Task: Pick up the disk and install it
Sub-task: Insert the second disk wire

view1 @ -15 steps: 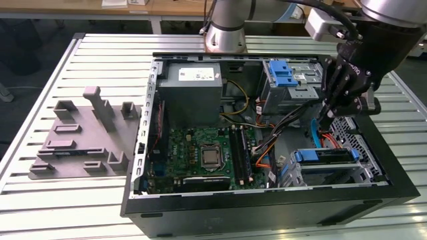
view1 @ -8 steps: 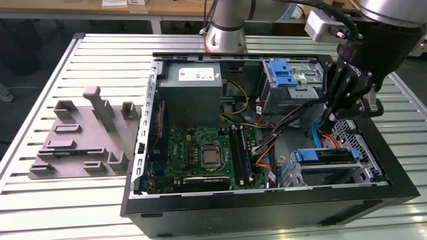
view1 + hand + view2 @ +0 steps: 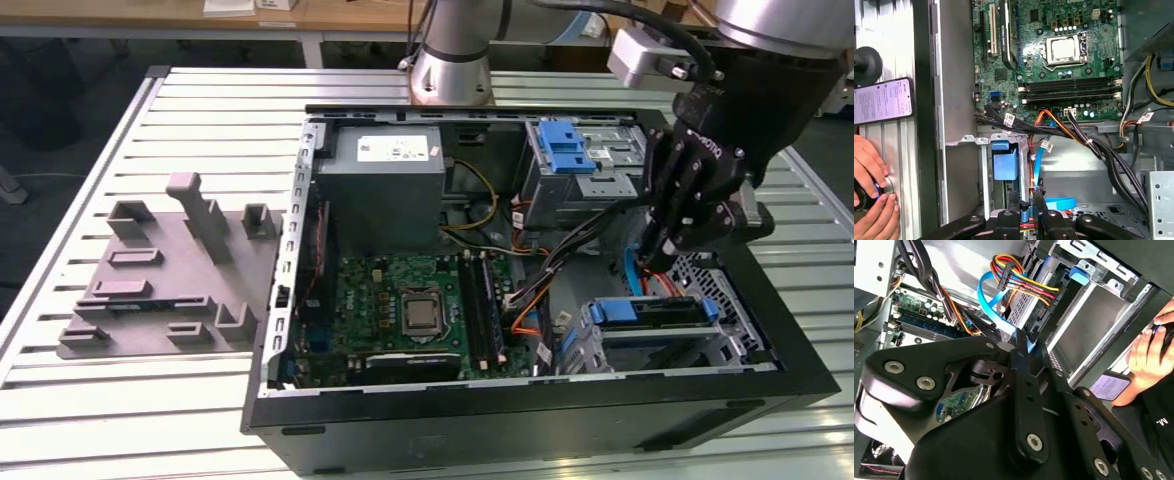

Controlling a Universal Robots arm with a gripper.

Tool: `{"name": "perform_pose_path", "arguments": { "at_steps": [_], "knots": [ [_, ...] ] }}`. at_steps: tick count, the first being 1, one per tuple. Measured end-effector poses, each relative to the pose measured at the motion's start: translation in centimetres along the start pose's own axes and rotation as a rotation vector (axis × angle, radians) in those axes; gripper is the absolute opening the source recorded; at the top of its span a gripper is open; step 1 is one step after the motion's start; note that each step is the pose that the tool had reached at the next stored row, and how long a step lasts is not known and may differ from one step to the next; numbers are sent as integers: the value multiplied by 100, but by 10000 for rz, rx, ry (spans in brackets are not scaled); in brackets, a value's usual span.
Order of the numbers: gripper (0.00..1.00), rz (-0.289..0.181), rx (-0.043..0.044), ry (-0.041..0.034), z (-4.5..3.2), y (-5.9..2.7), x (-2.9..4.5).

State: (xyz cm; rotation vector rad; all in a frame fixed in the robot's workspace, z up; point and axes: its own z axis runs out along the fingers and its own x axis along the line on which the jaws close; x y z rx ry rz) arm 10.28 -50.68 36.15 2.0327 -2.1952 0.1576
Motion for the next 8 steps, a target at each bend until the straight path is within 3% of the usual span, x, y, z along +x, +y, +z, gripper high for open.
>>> {"name": "perform_pose_path", "arguments": {
  "at_steps": [5, 6, 7, 8],
  "knots": [
    [25, 3, 2, 15, 44, -1, -3],
    [24, 1, -1, -18, 50, -5, 0],
    [17, -4, -9, -125, 56, -9, 3],
    [17, -9, -22, -287, 61, -12, 7]
  ]
}}
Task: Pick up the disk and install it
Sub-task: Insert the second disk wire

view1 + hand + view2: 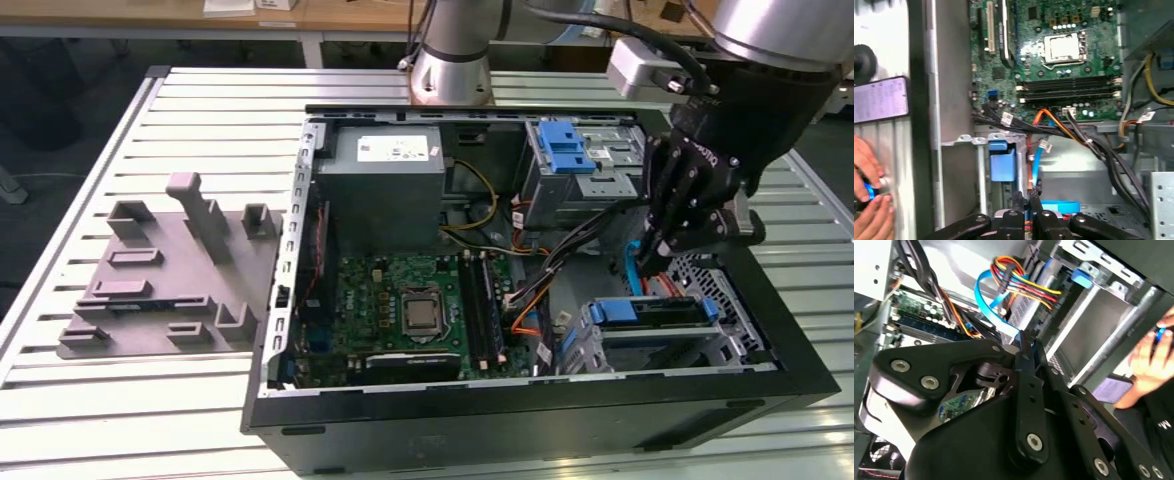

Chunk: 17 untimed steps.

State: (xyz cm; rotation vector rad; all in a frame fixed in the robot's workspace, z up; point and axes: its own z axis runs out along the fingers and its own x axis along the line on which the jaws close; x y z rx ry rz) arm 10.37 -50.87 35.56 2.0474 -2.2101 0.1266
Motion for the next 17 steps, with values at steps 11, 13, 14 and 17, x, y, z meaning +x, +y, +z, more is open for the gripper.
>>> {"name": "perform_pose_path", "arguments": {
  "at_steps": [11, 13, 14, 17],
  "knots": [
    [16, -19, -34, -526, 80, -19, 171],
    [16, -18, -29, -525, 81, -20, 171],
    [16, -17, -22, -528, 87, -20, 174],
    [16, -16, -14, -559, 127, -24, 225]
  ]
}}
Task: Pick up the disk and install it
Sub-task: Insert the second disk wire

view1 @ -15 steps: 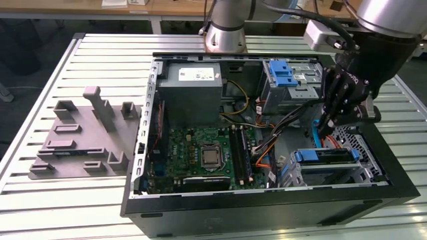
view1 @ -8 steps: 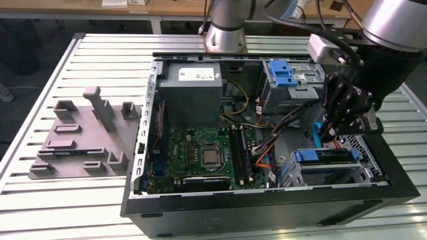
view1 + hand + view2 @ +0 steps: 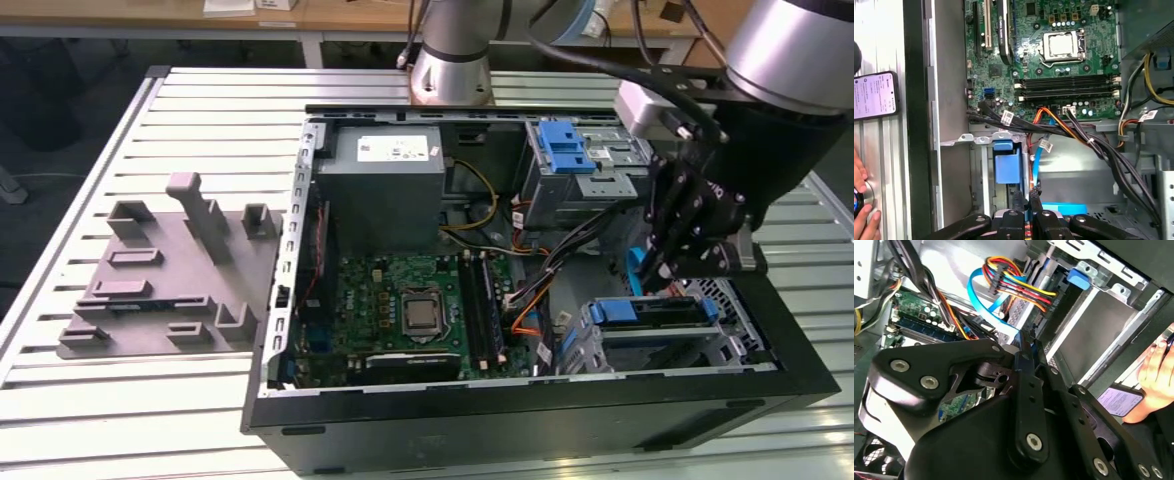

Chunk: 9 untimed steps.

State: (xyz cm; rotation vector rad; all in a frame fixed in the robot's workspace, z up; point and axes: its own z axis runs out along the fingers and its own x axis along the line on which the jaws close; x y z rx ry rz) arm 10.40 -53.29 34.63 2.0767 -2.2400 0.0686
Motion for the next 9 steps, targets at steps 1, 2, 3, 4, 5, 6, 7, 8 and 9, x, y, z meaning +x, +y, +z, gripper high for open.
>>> {"name": "perform_pose_path", "arguments": {
  "at_steps": [1, 2, 3, 4, 5, 6, 7, 8, 9],
  "knots": [
    [16, 0, 2, -19, 11, -2, 20],
    [16, -2, 3, -50, 21, -4, 37],
    [16, -3, 2, -82, 31, -6, 48],
    [16, -5, 0, -109, 39, -10, 52],
    [16, -7, -1, -124, 48, -16, 52],
    [16, -6, -1, -129, 56, -27, 50],
    [16, -5, -2, -130, 62, -41, 49],
    [16, -5, -2, -130, 70, -56, 47],
    [16, -5, -1, -132, 77, -63, 46]
  ]
}}
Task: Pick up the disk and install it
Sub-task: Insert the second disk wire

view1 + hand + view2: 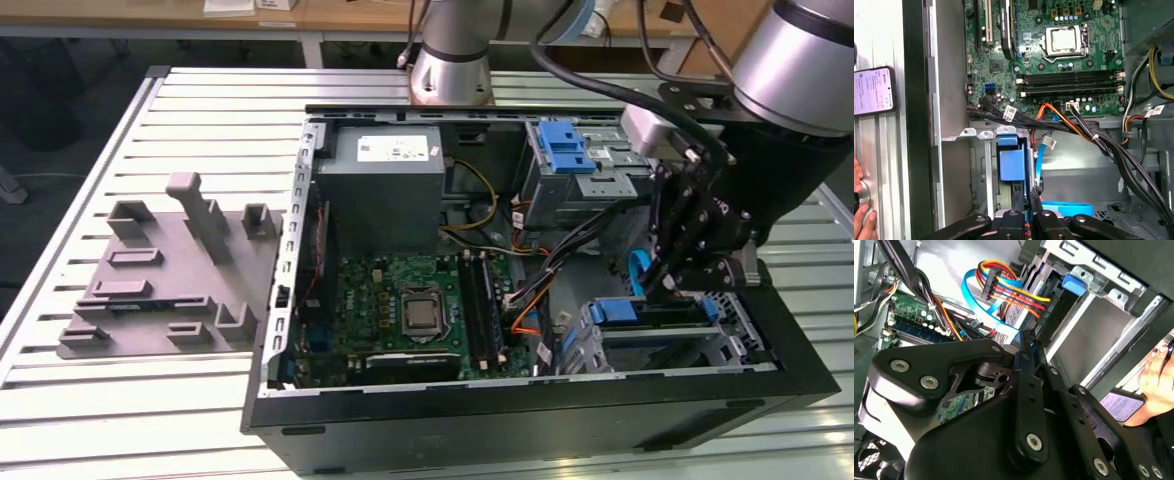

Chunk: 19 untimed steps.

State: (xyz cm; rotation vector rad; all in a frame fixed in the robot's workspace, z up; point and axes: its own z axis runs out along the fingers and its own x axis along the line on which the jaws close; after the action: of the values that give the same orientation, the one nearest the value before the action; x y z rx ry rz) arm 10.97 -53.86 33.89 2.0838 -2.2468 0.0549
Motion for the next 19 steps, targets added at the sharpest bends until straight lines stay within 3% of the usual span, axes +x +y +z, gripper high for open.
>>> {"name": "perform_pose_path", "arguments": {
  "at_steps": [19],
  "knots": [
    [16, 0, -3, -32, 46, -41, 50]
  ]
}}
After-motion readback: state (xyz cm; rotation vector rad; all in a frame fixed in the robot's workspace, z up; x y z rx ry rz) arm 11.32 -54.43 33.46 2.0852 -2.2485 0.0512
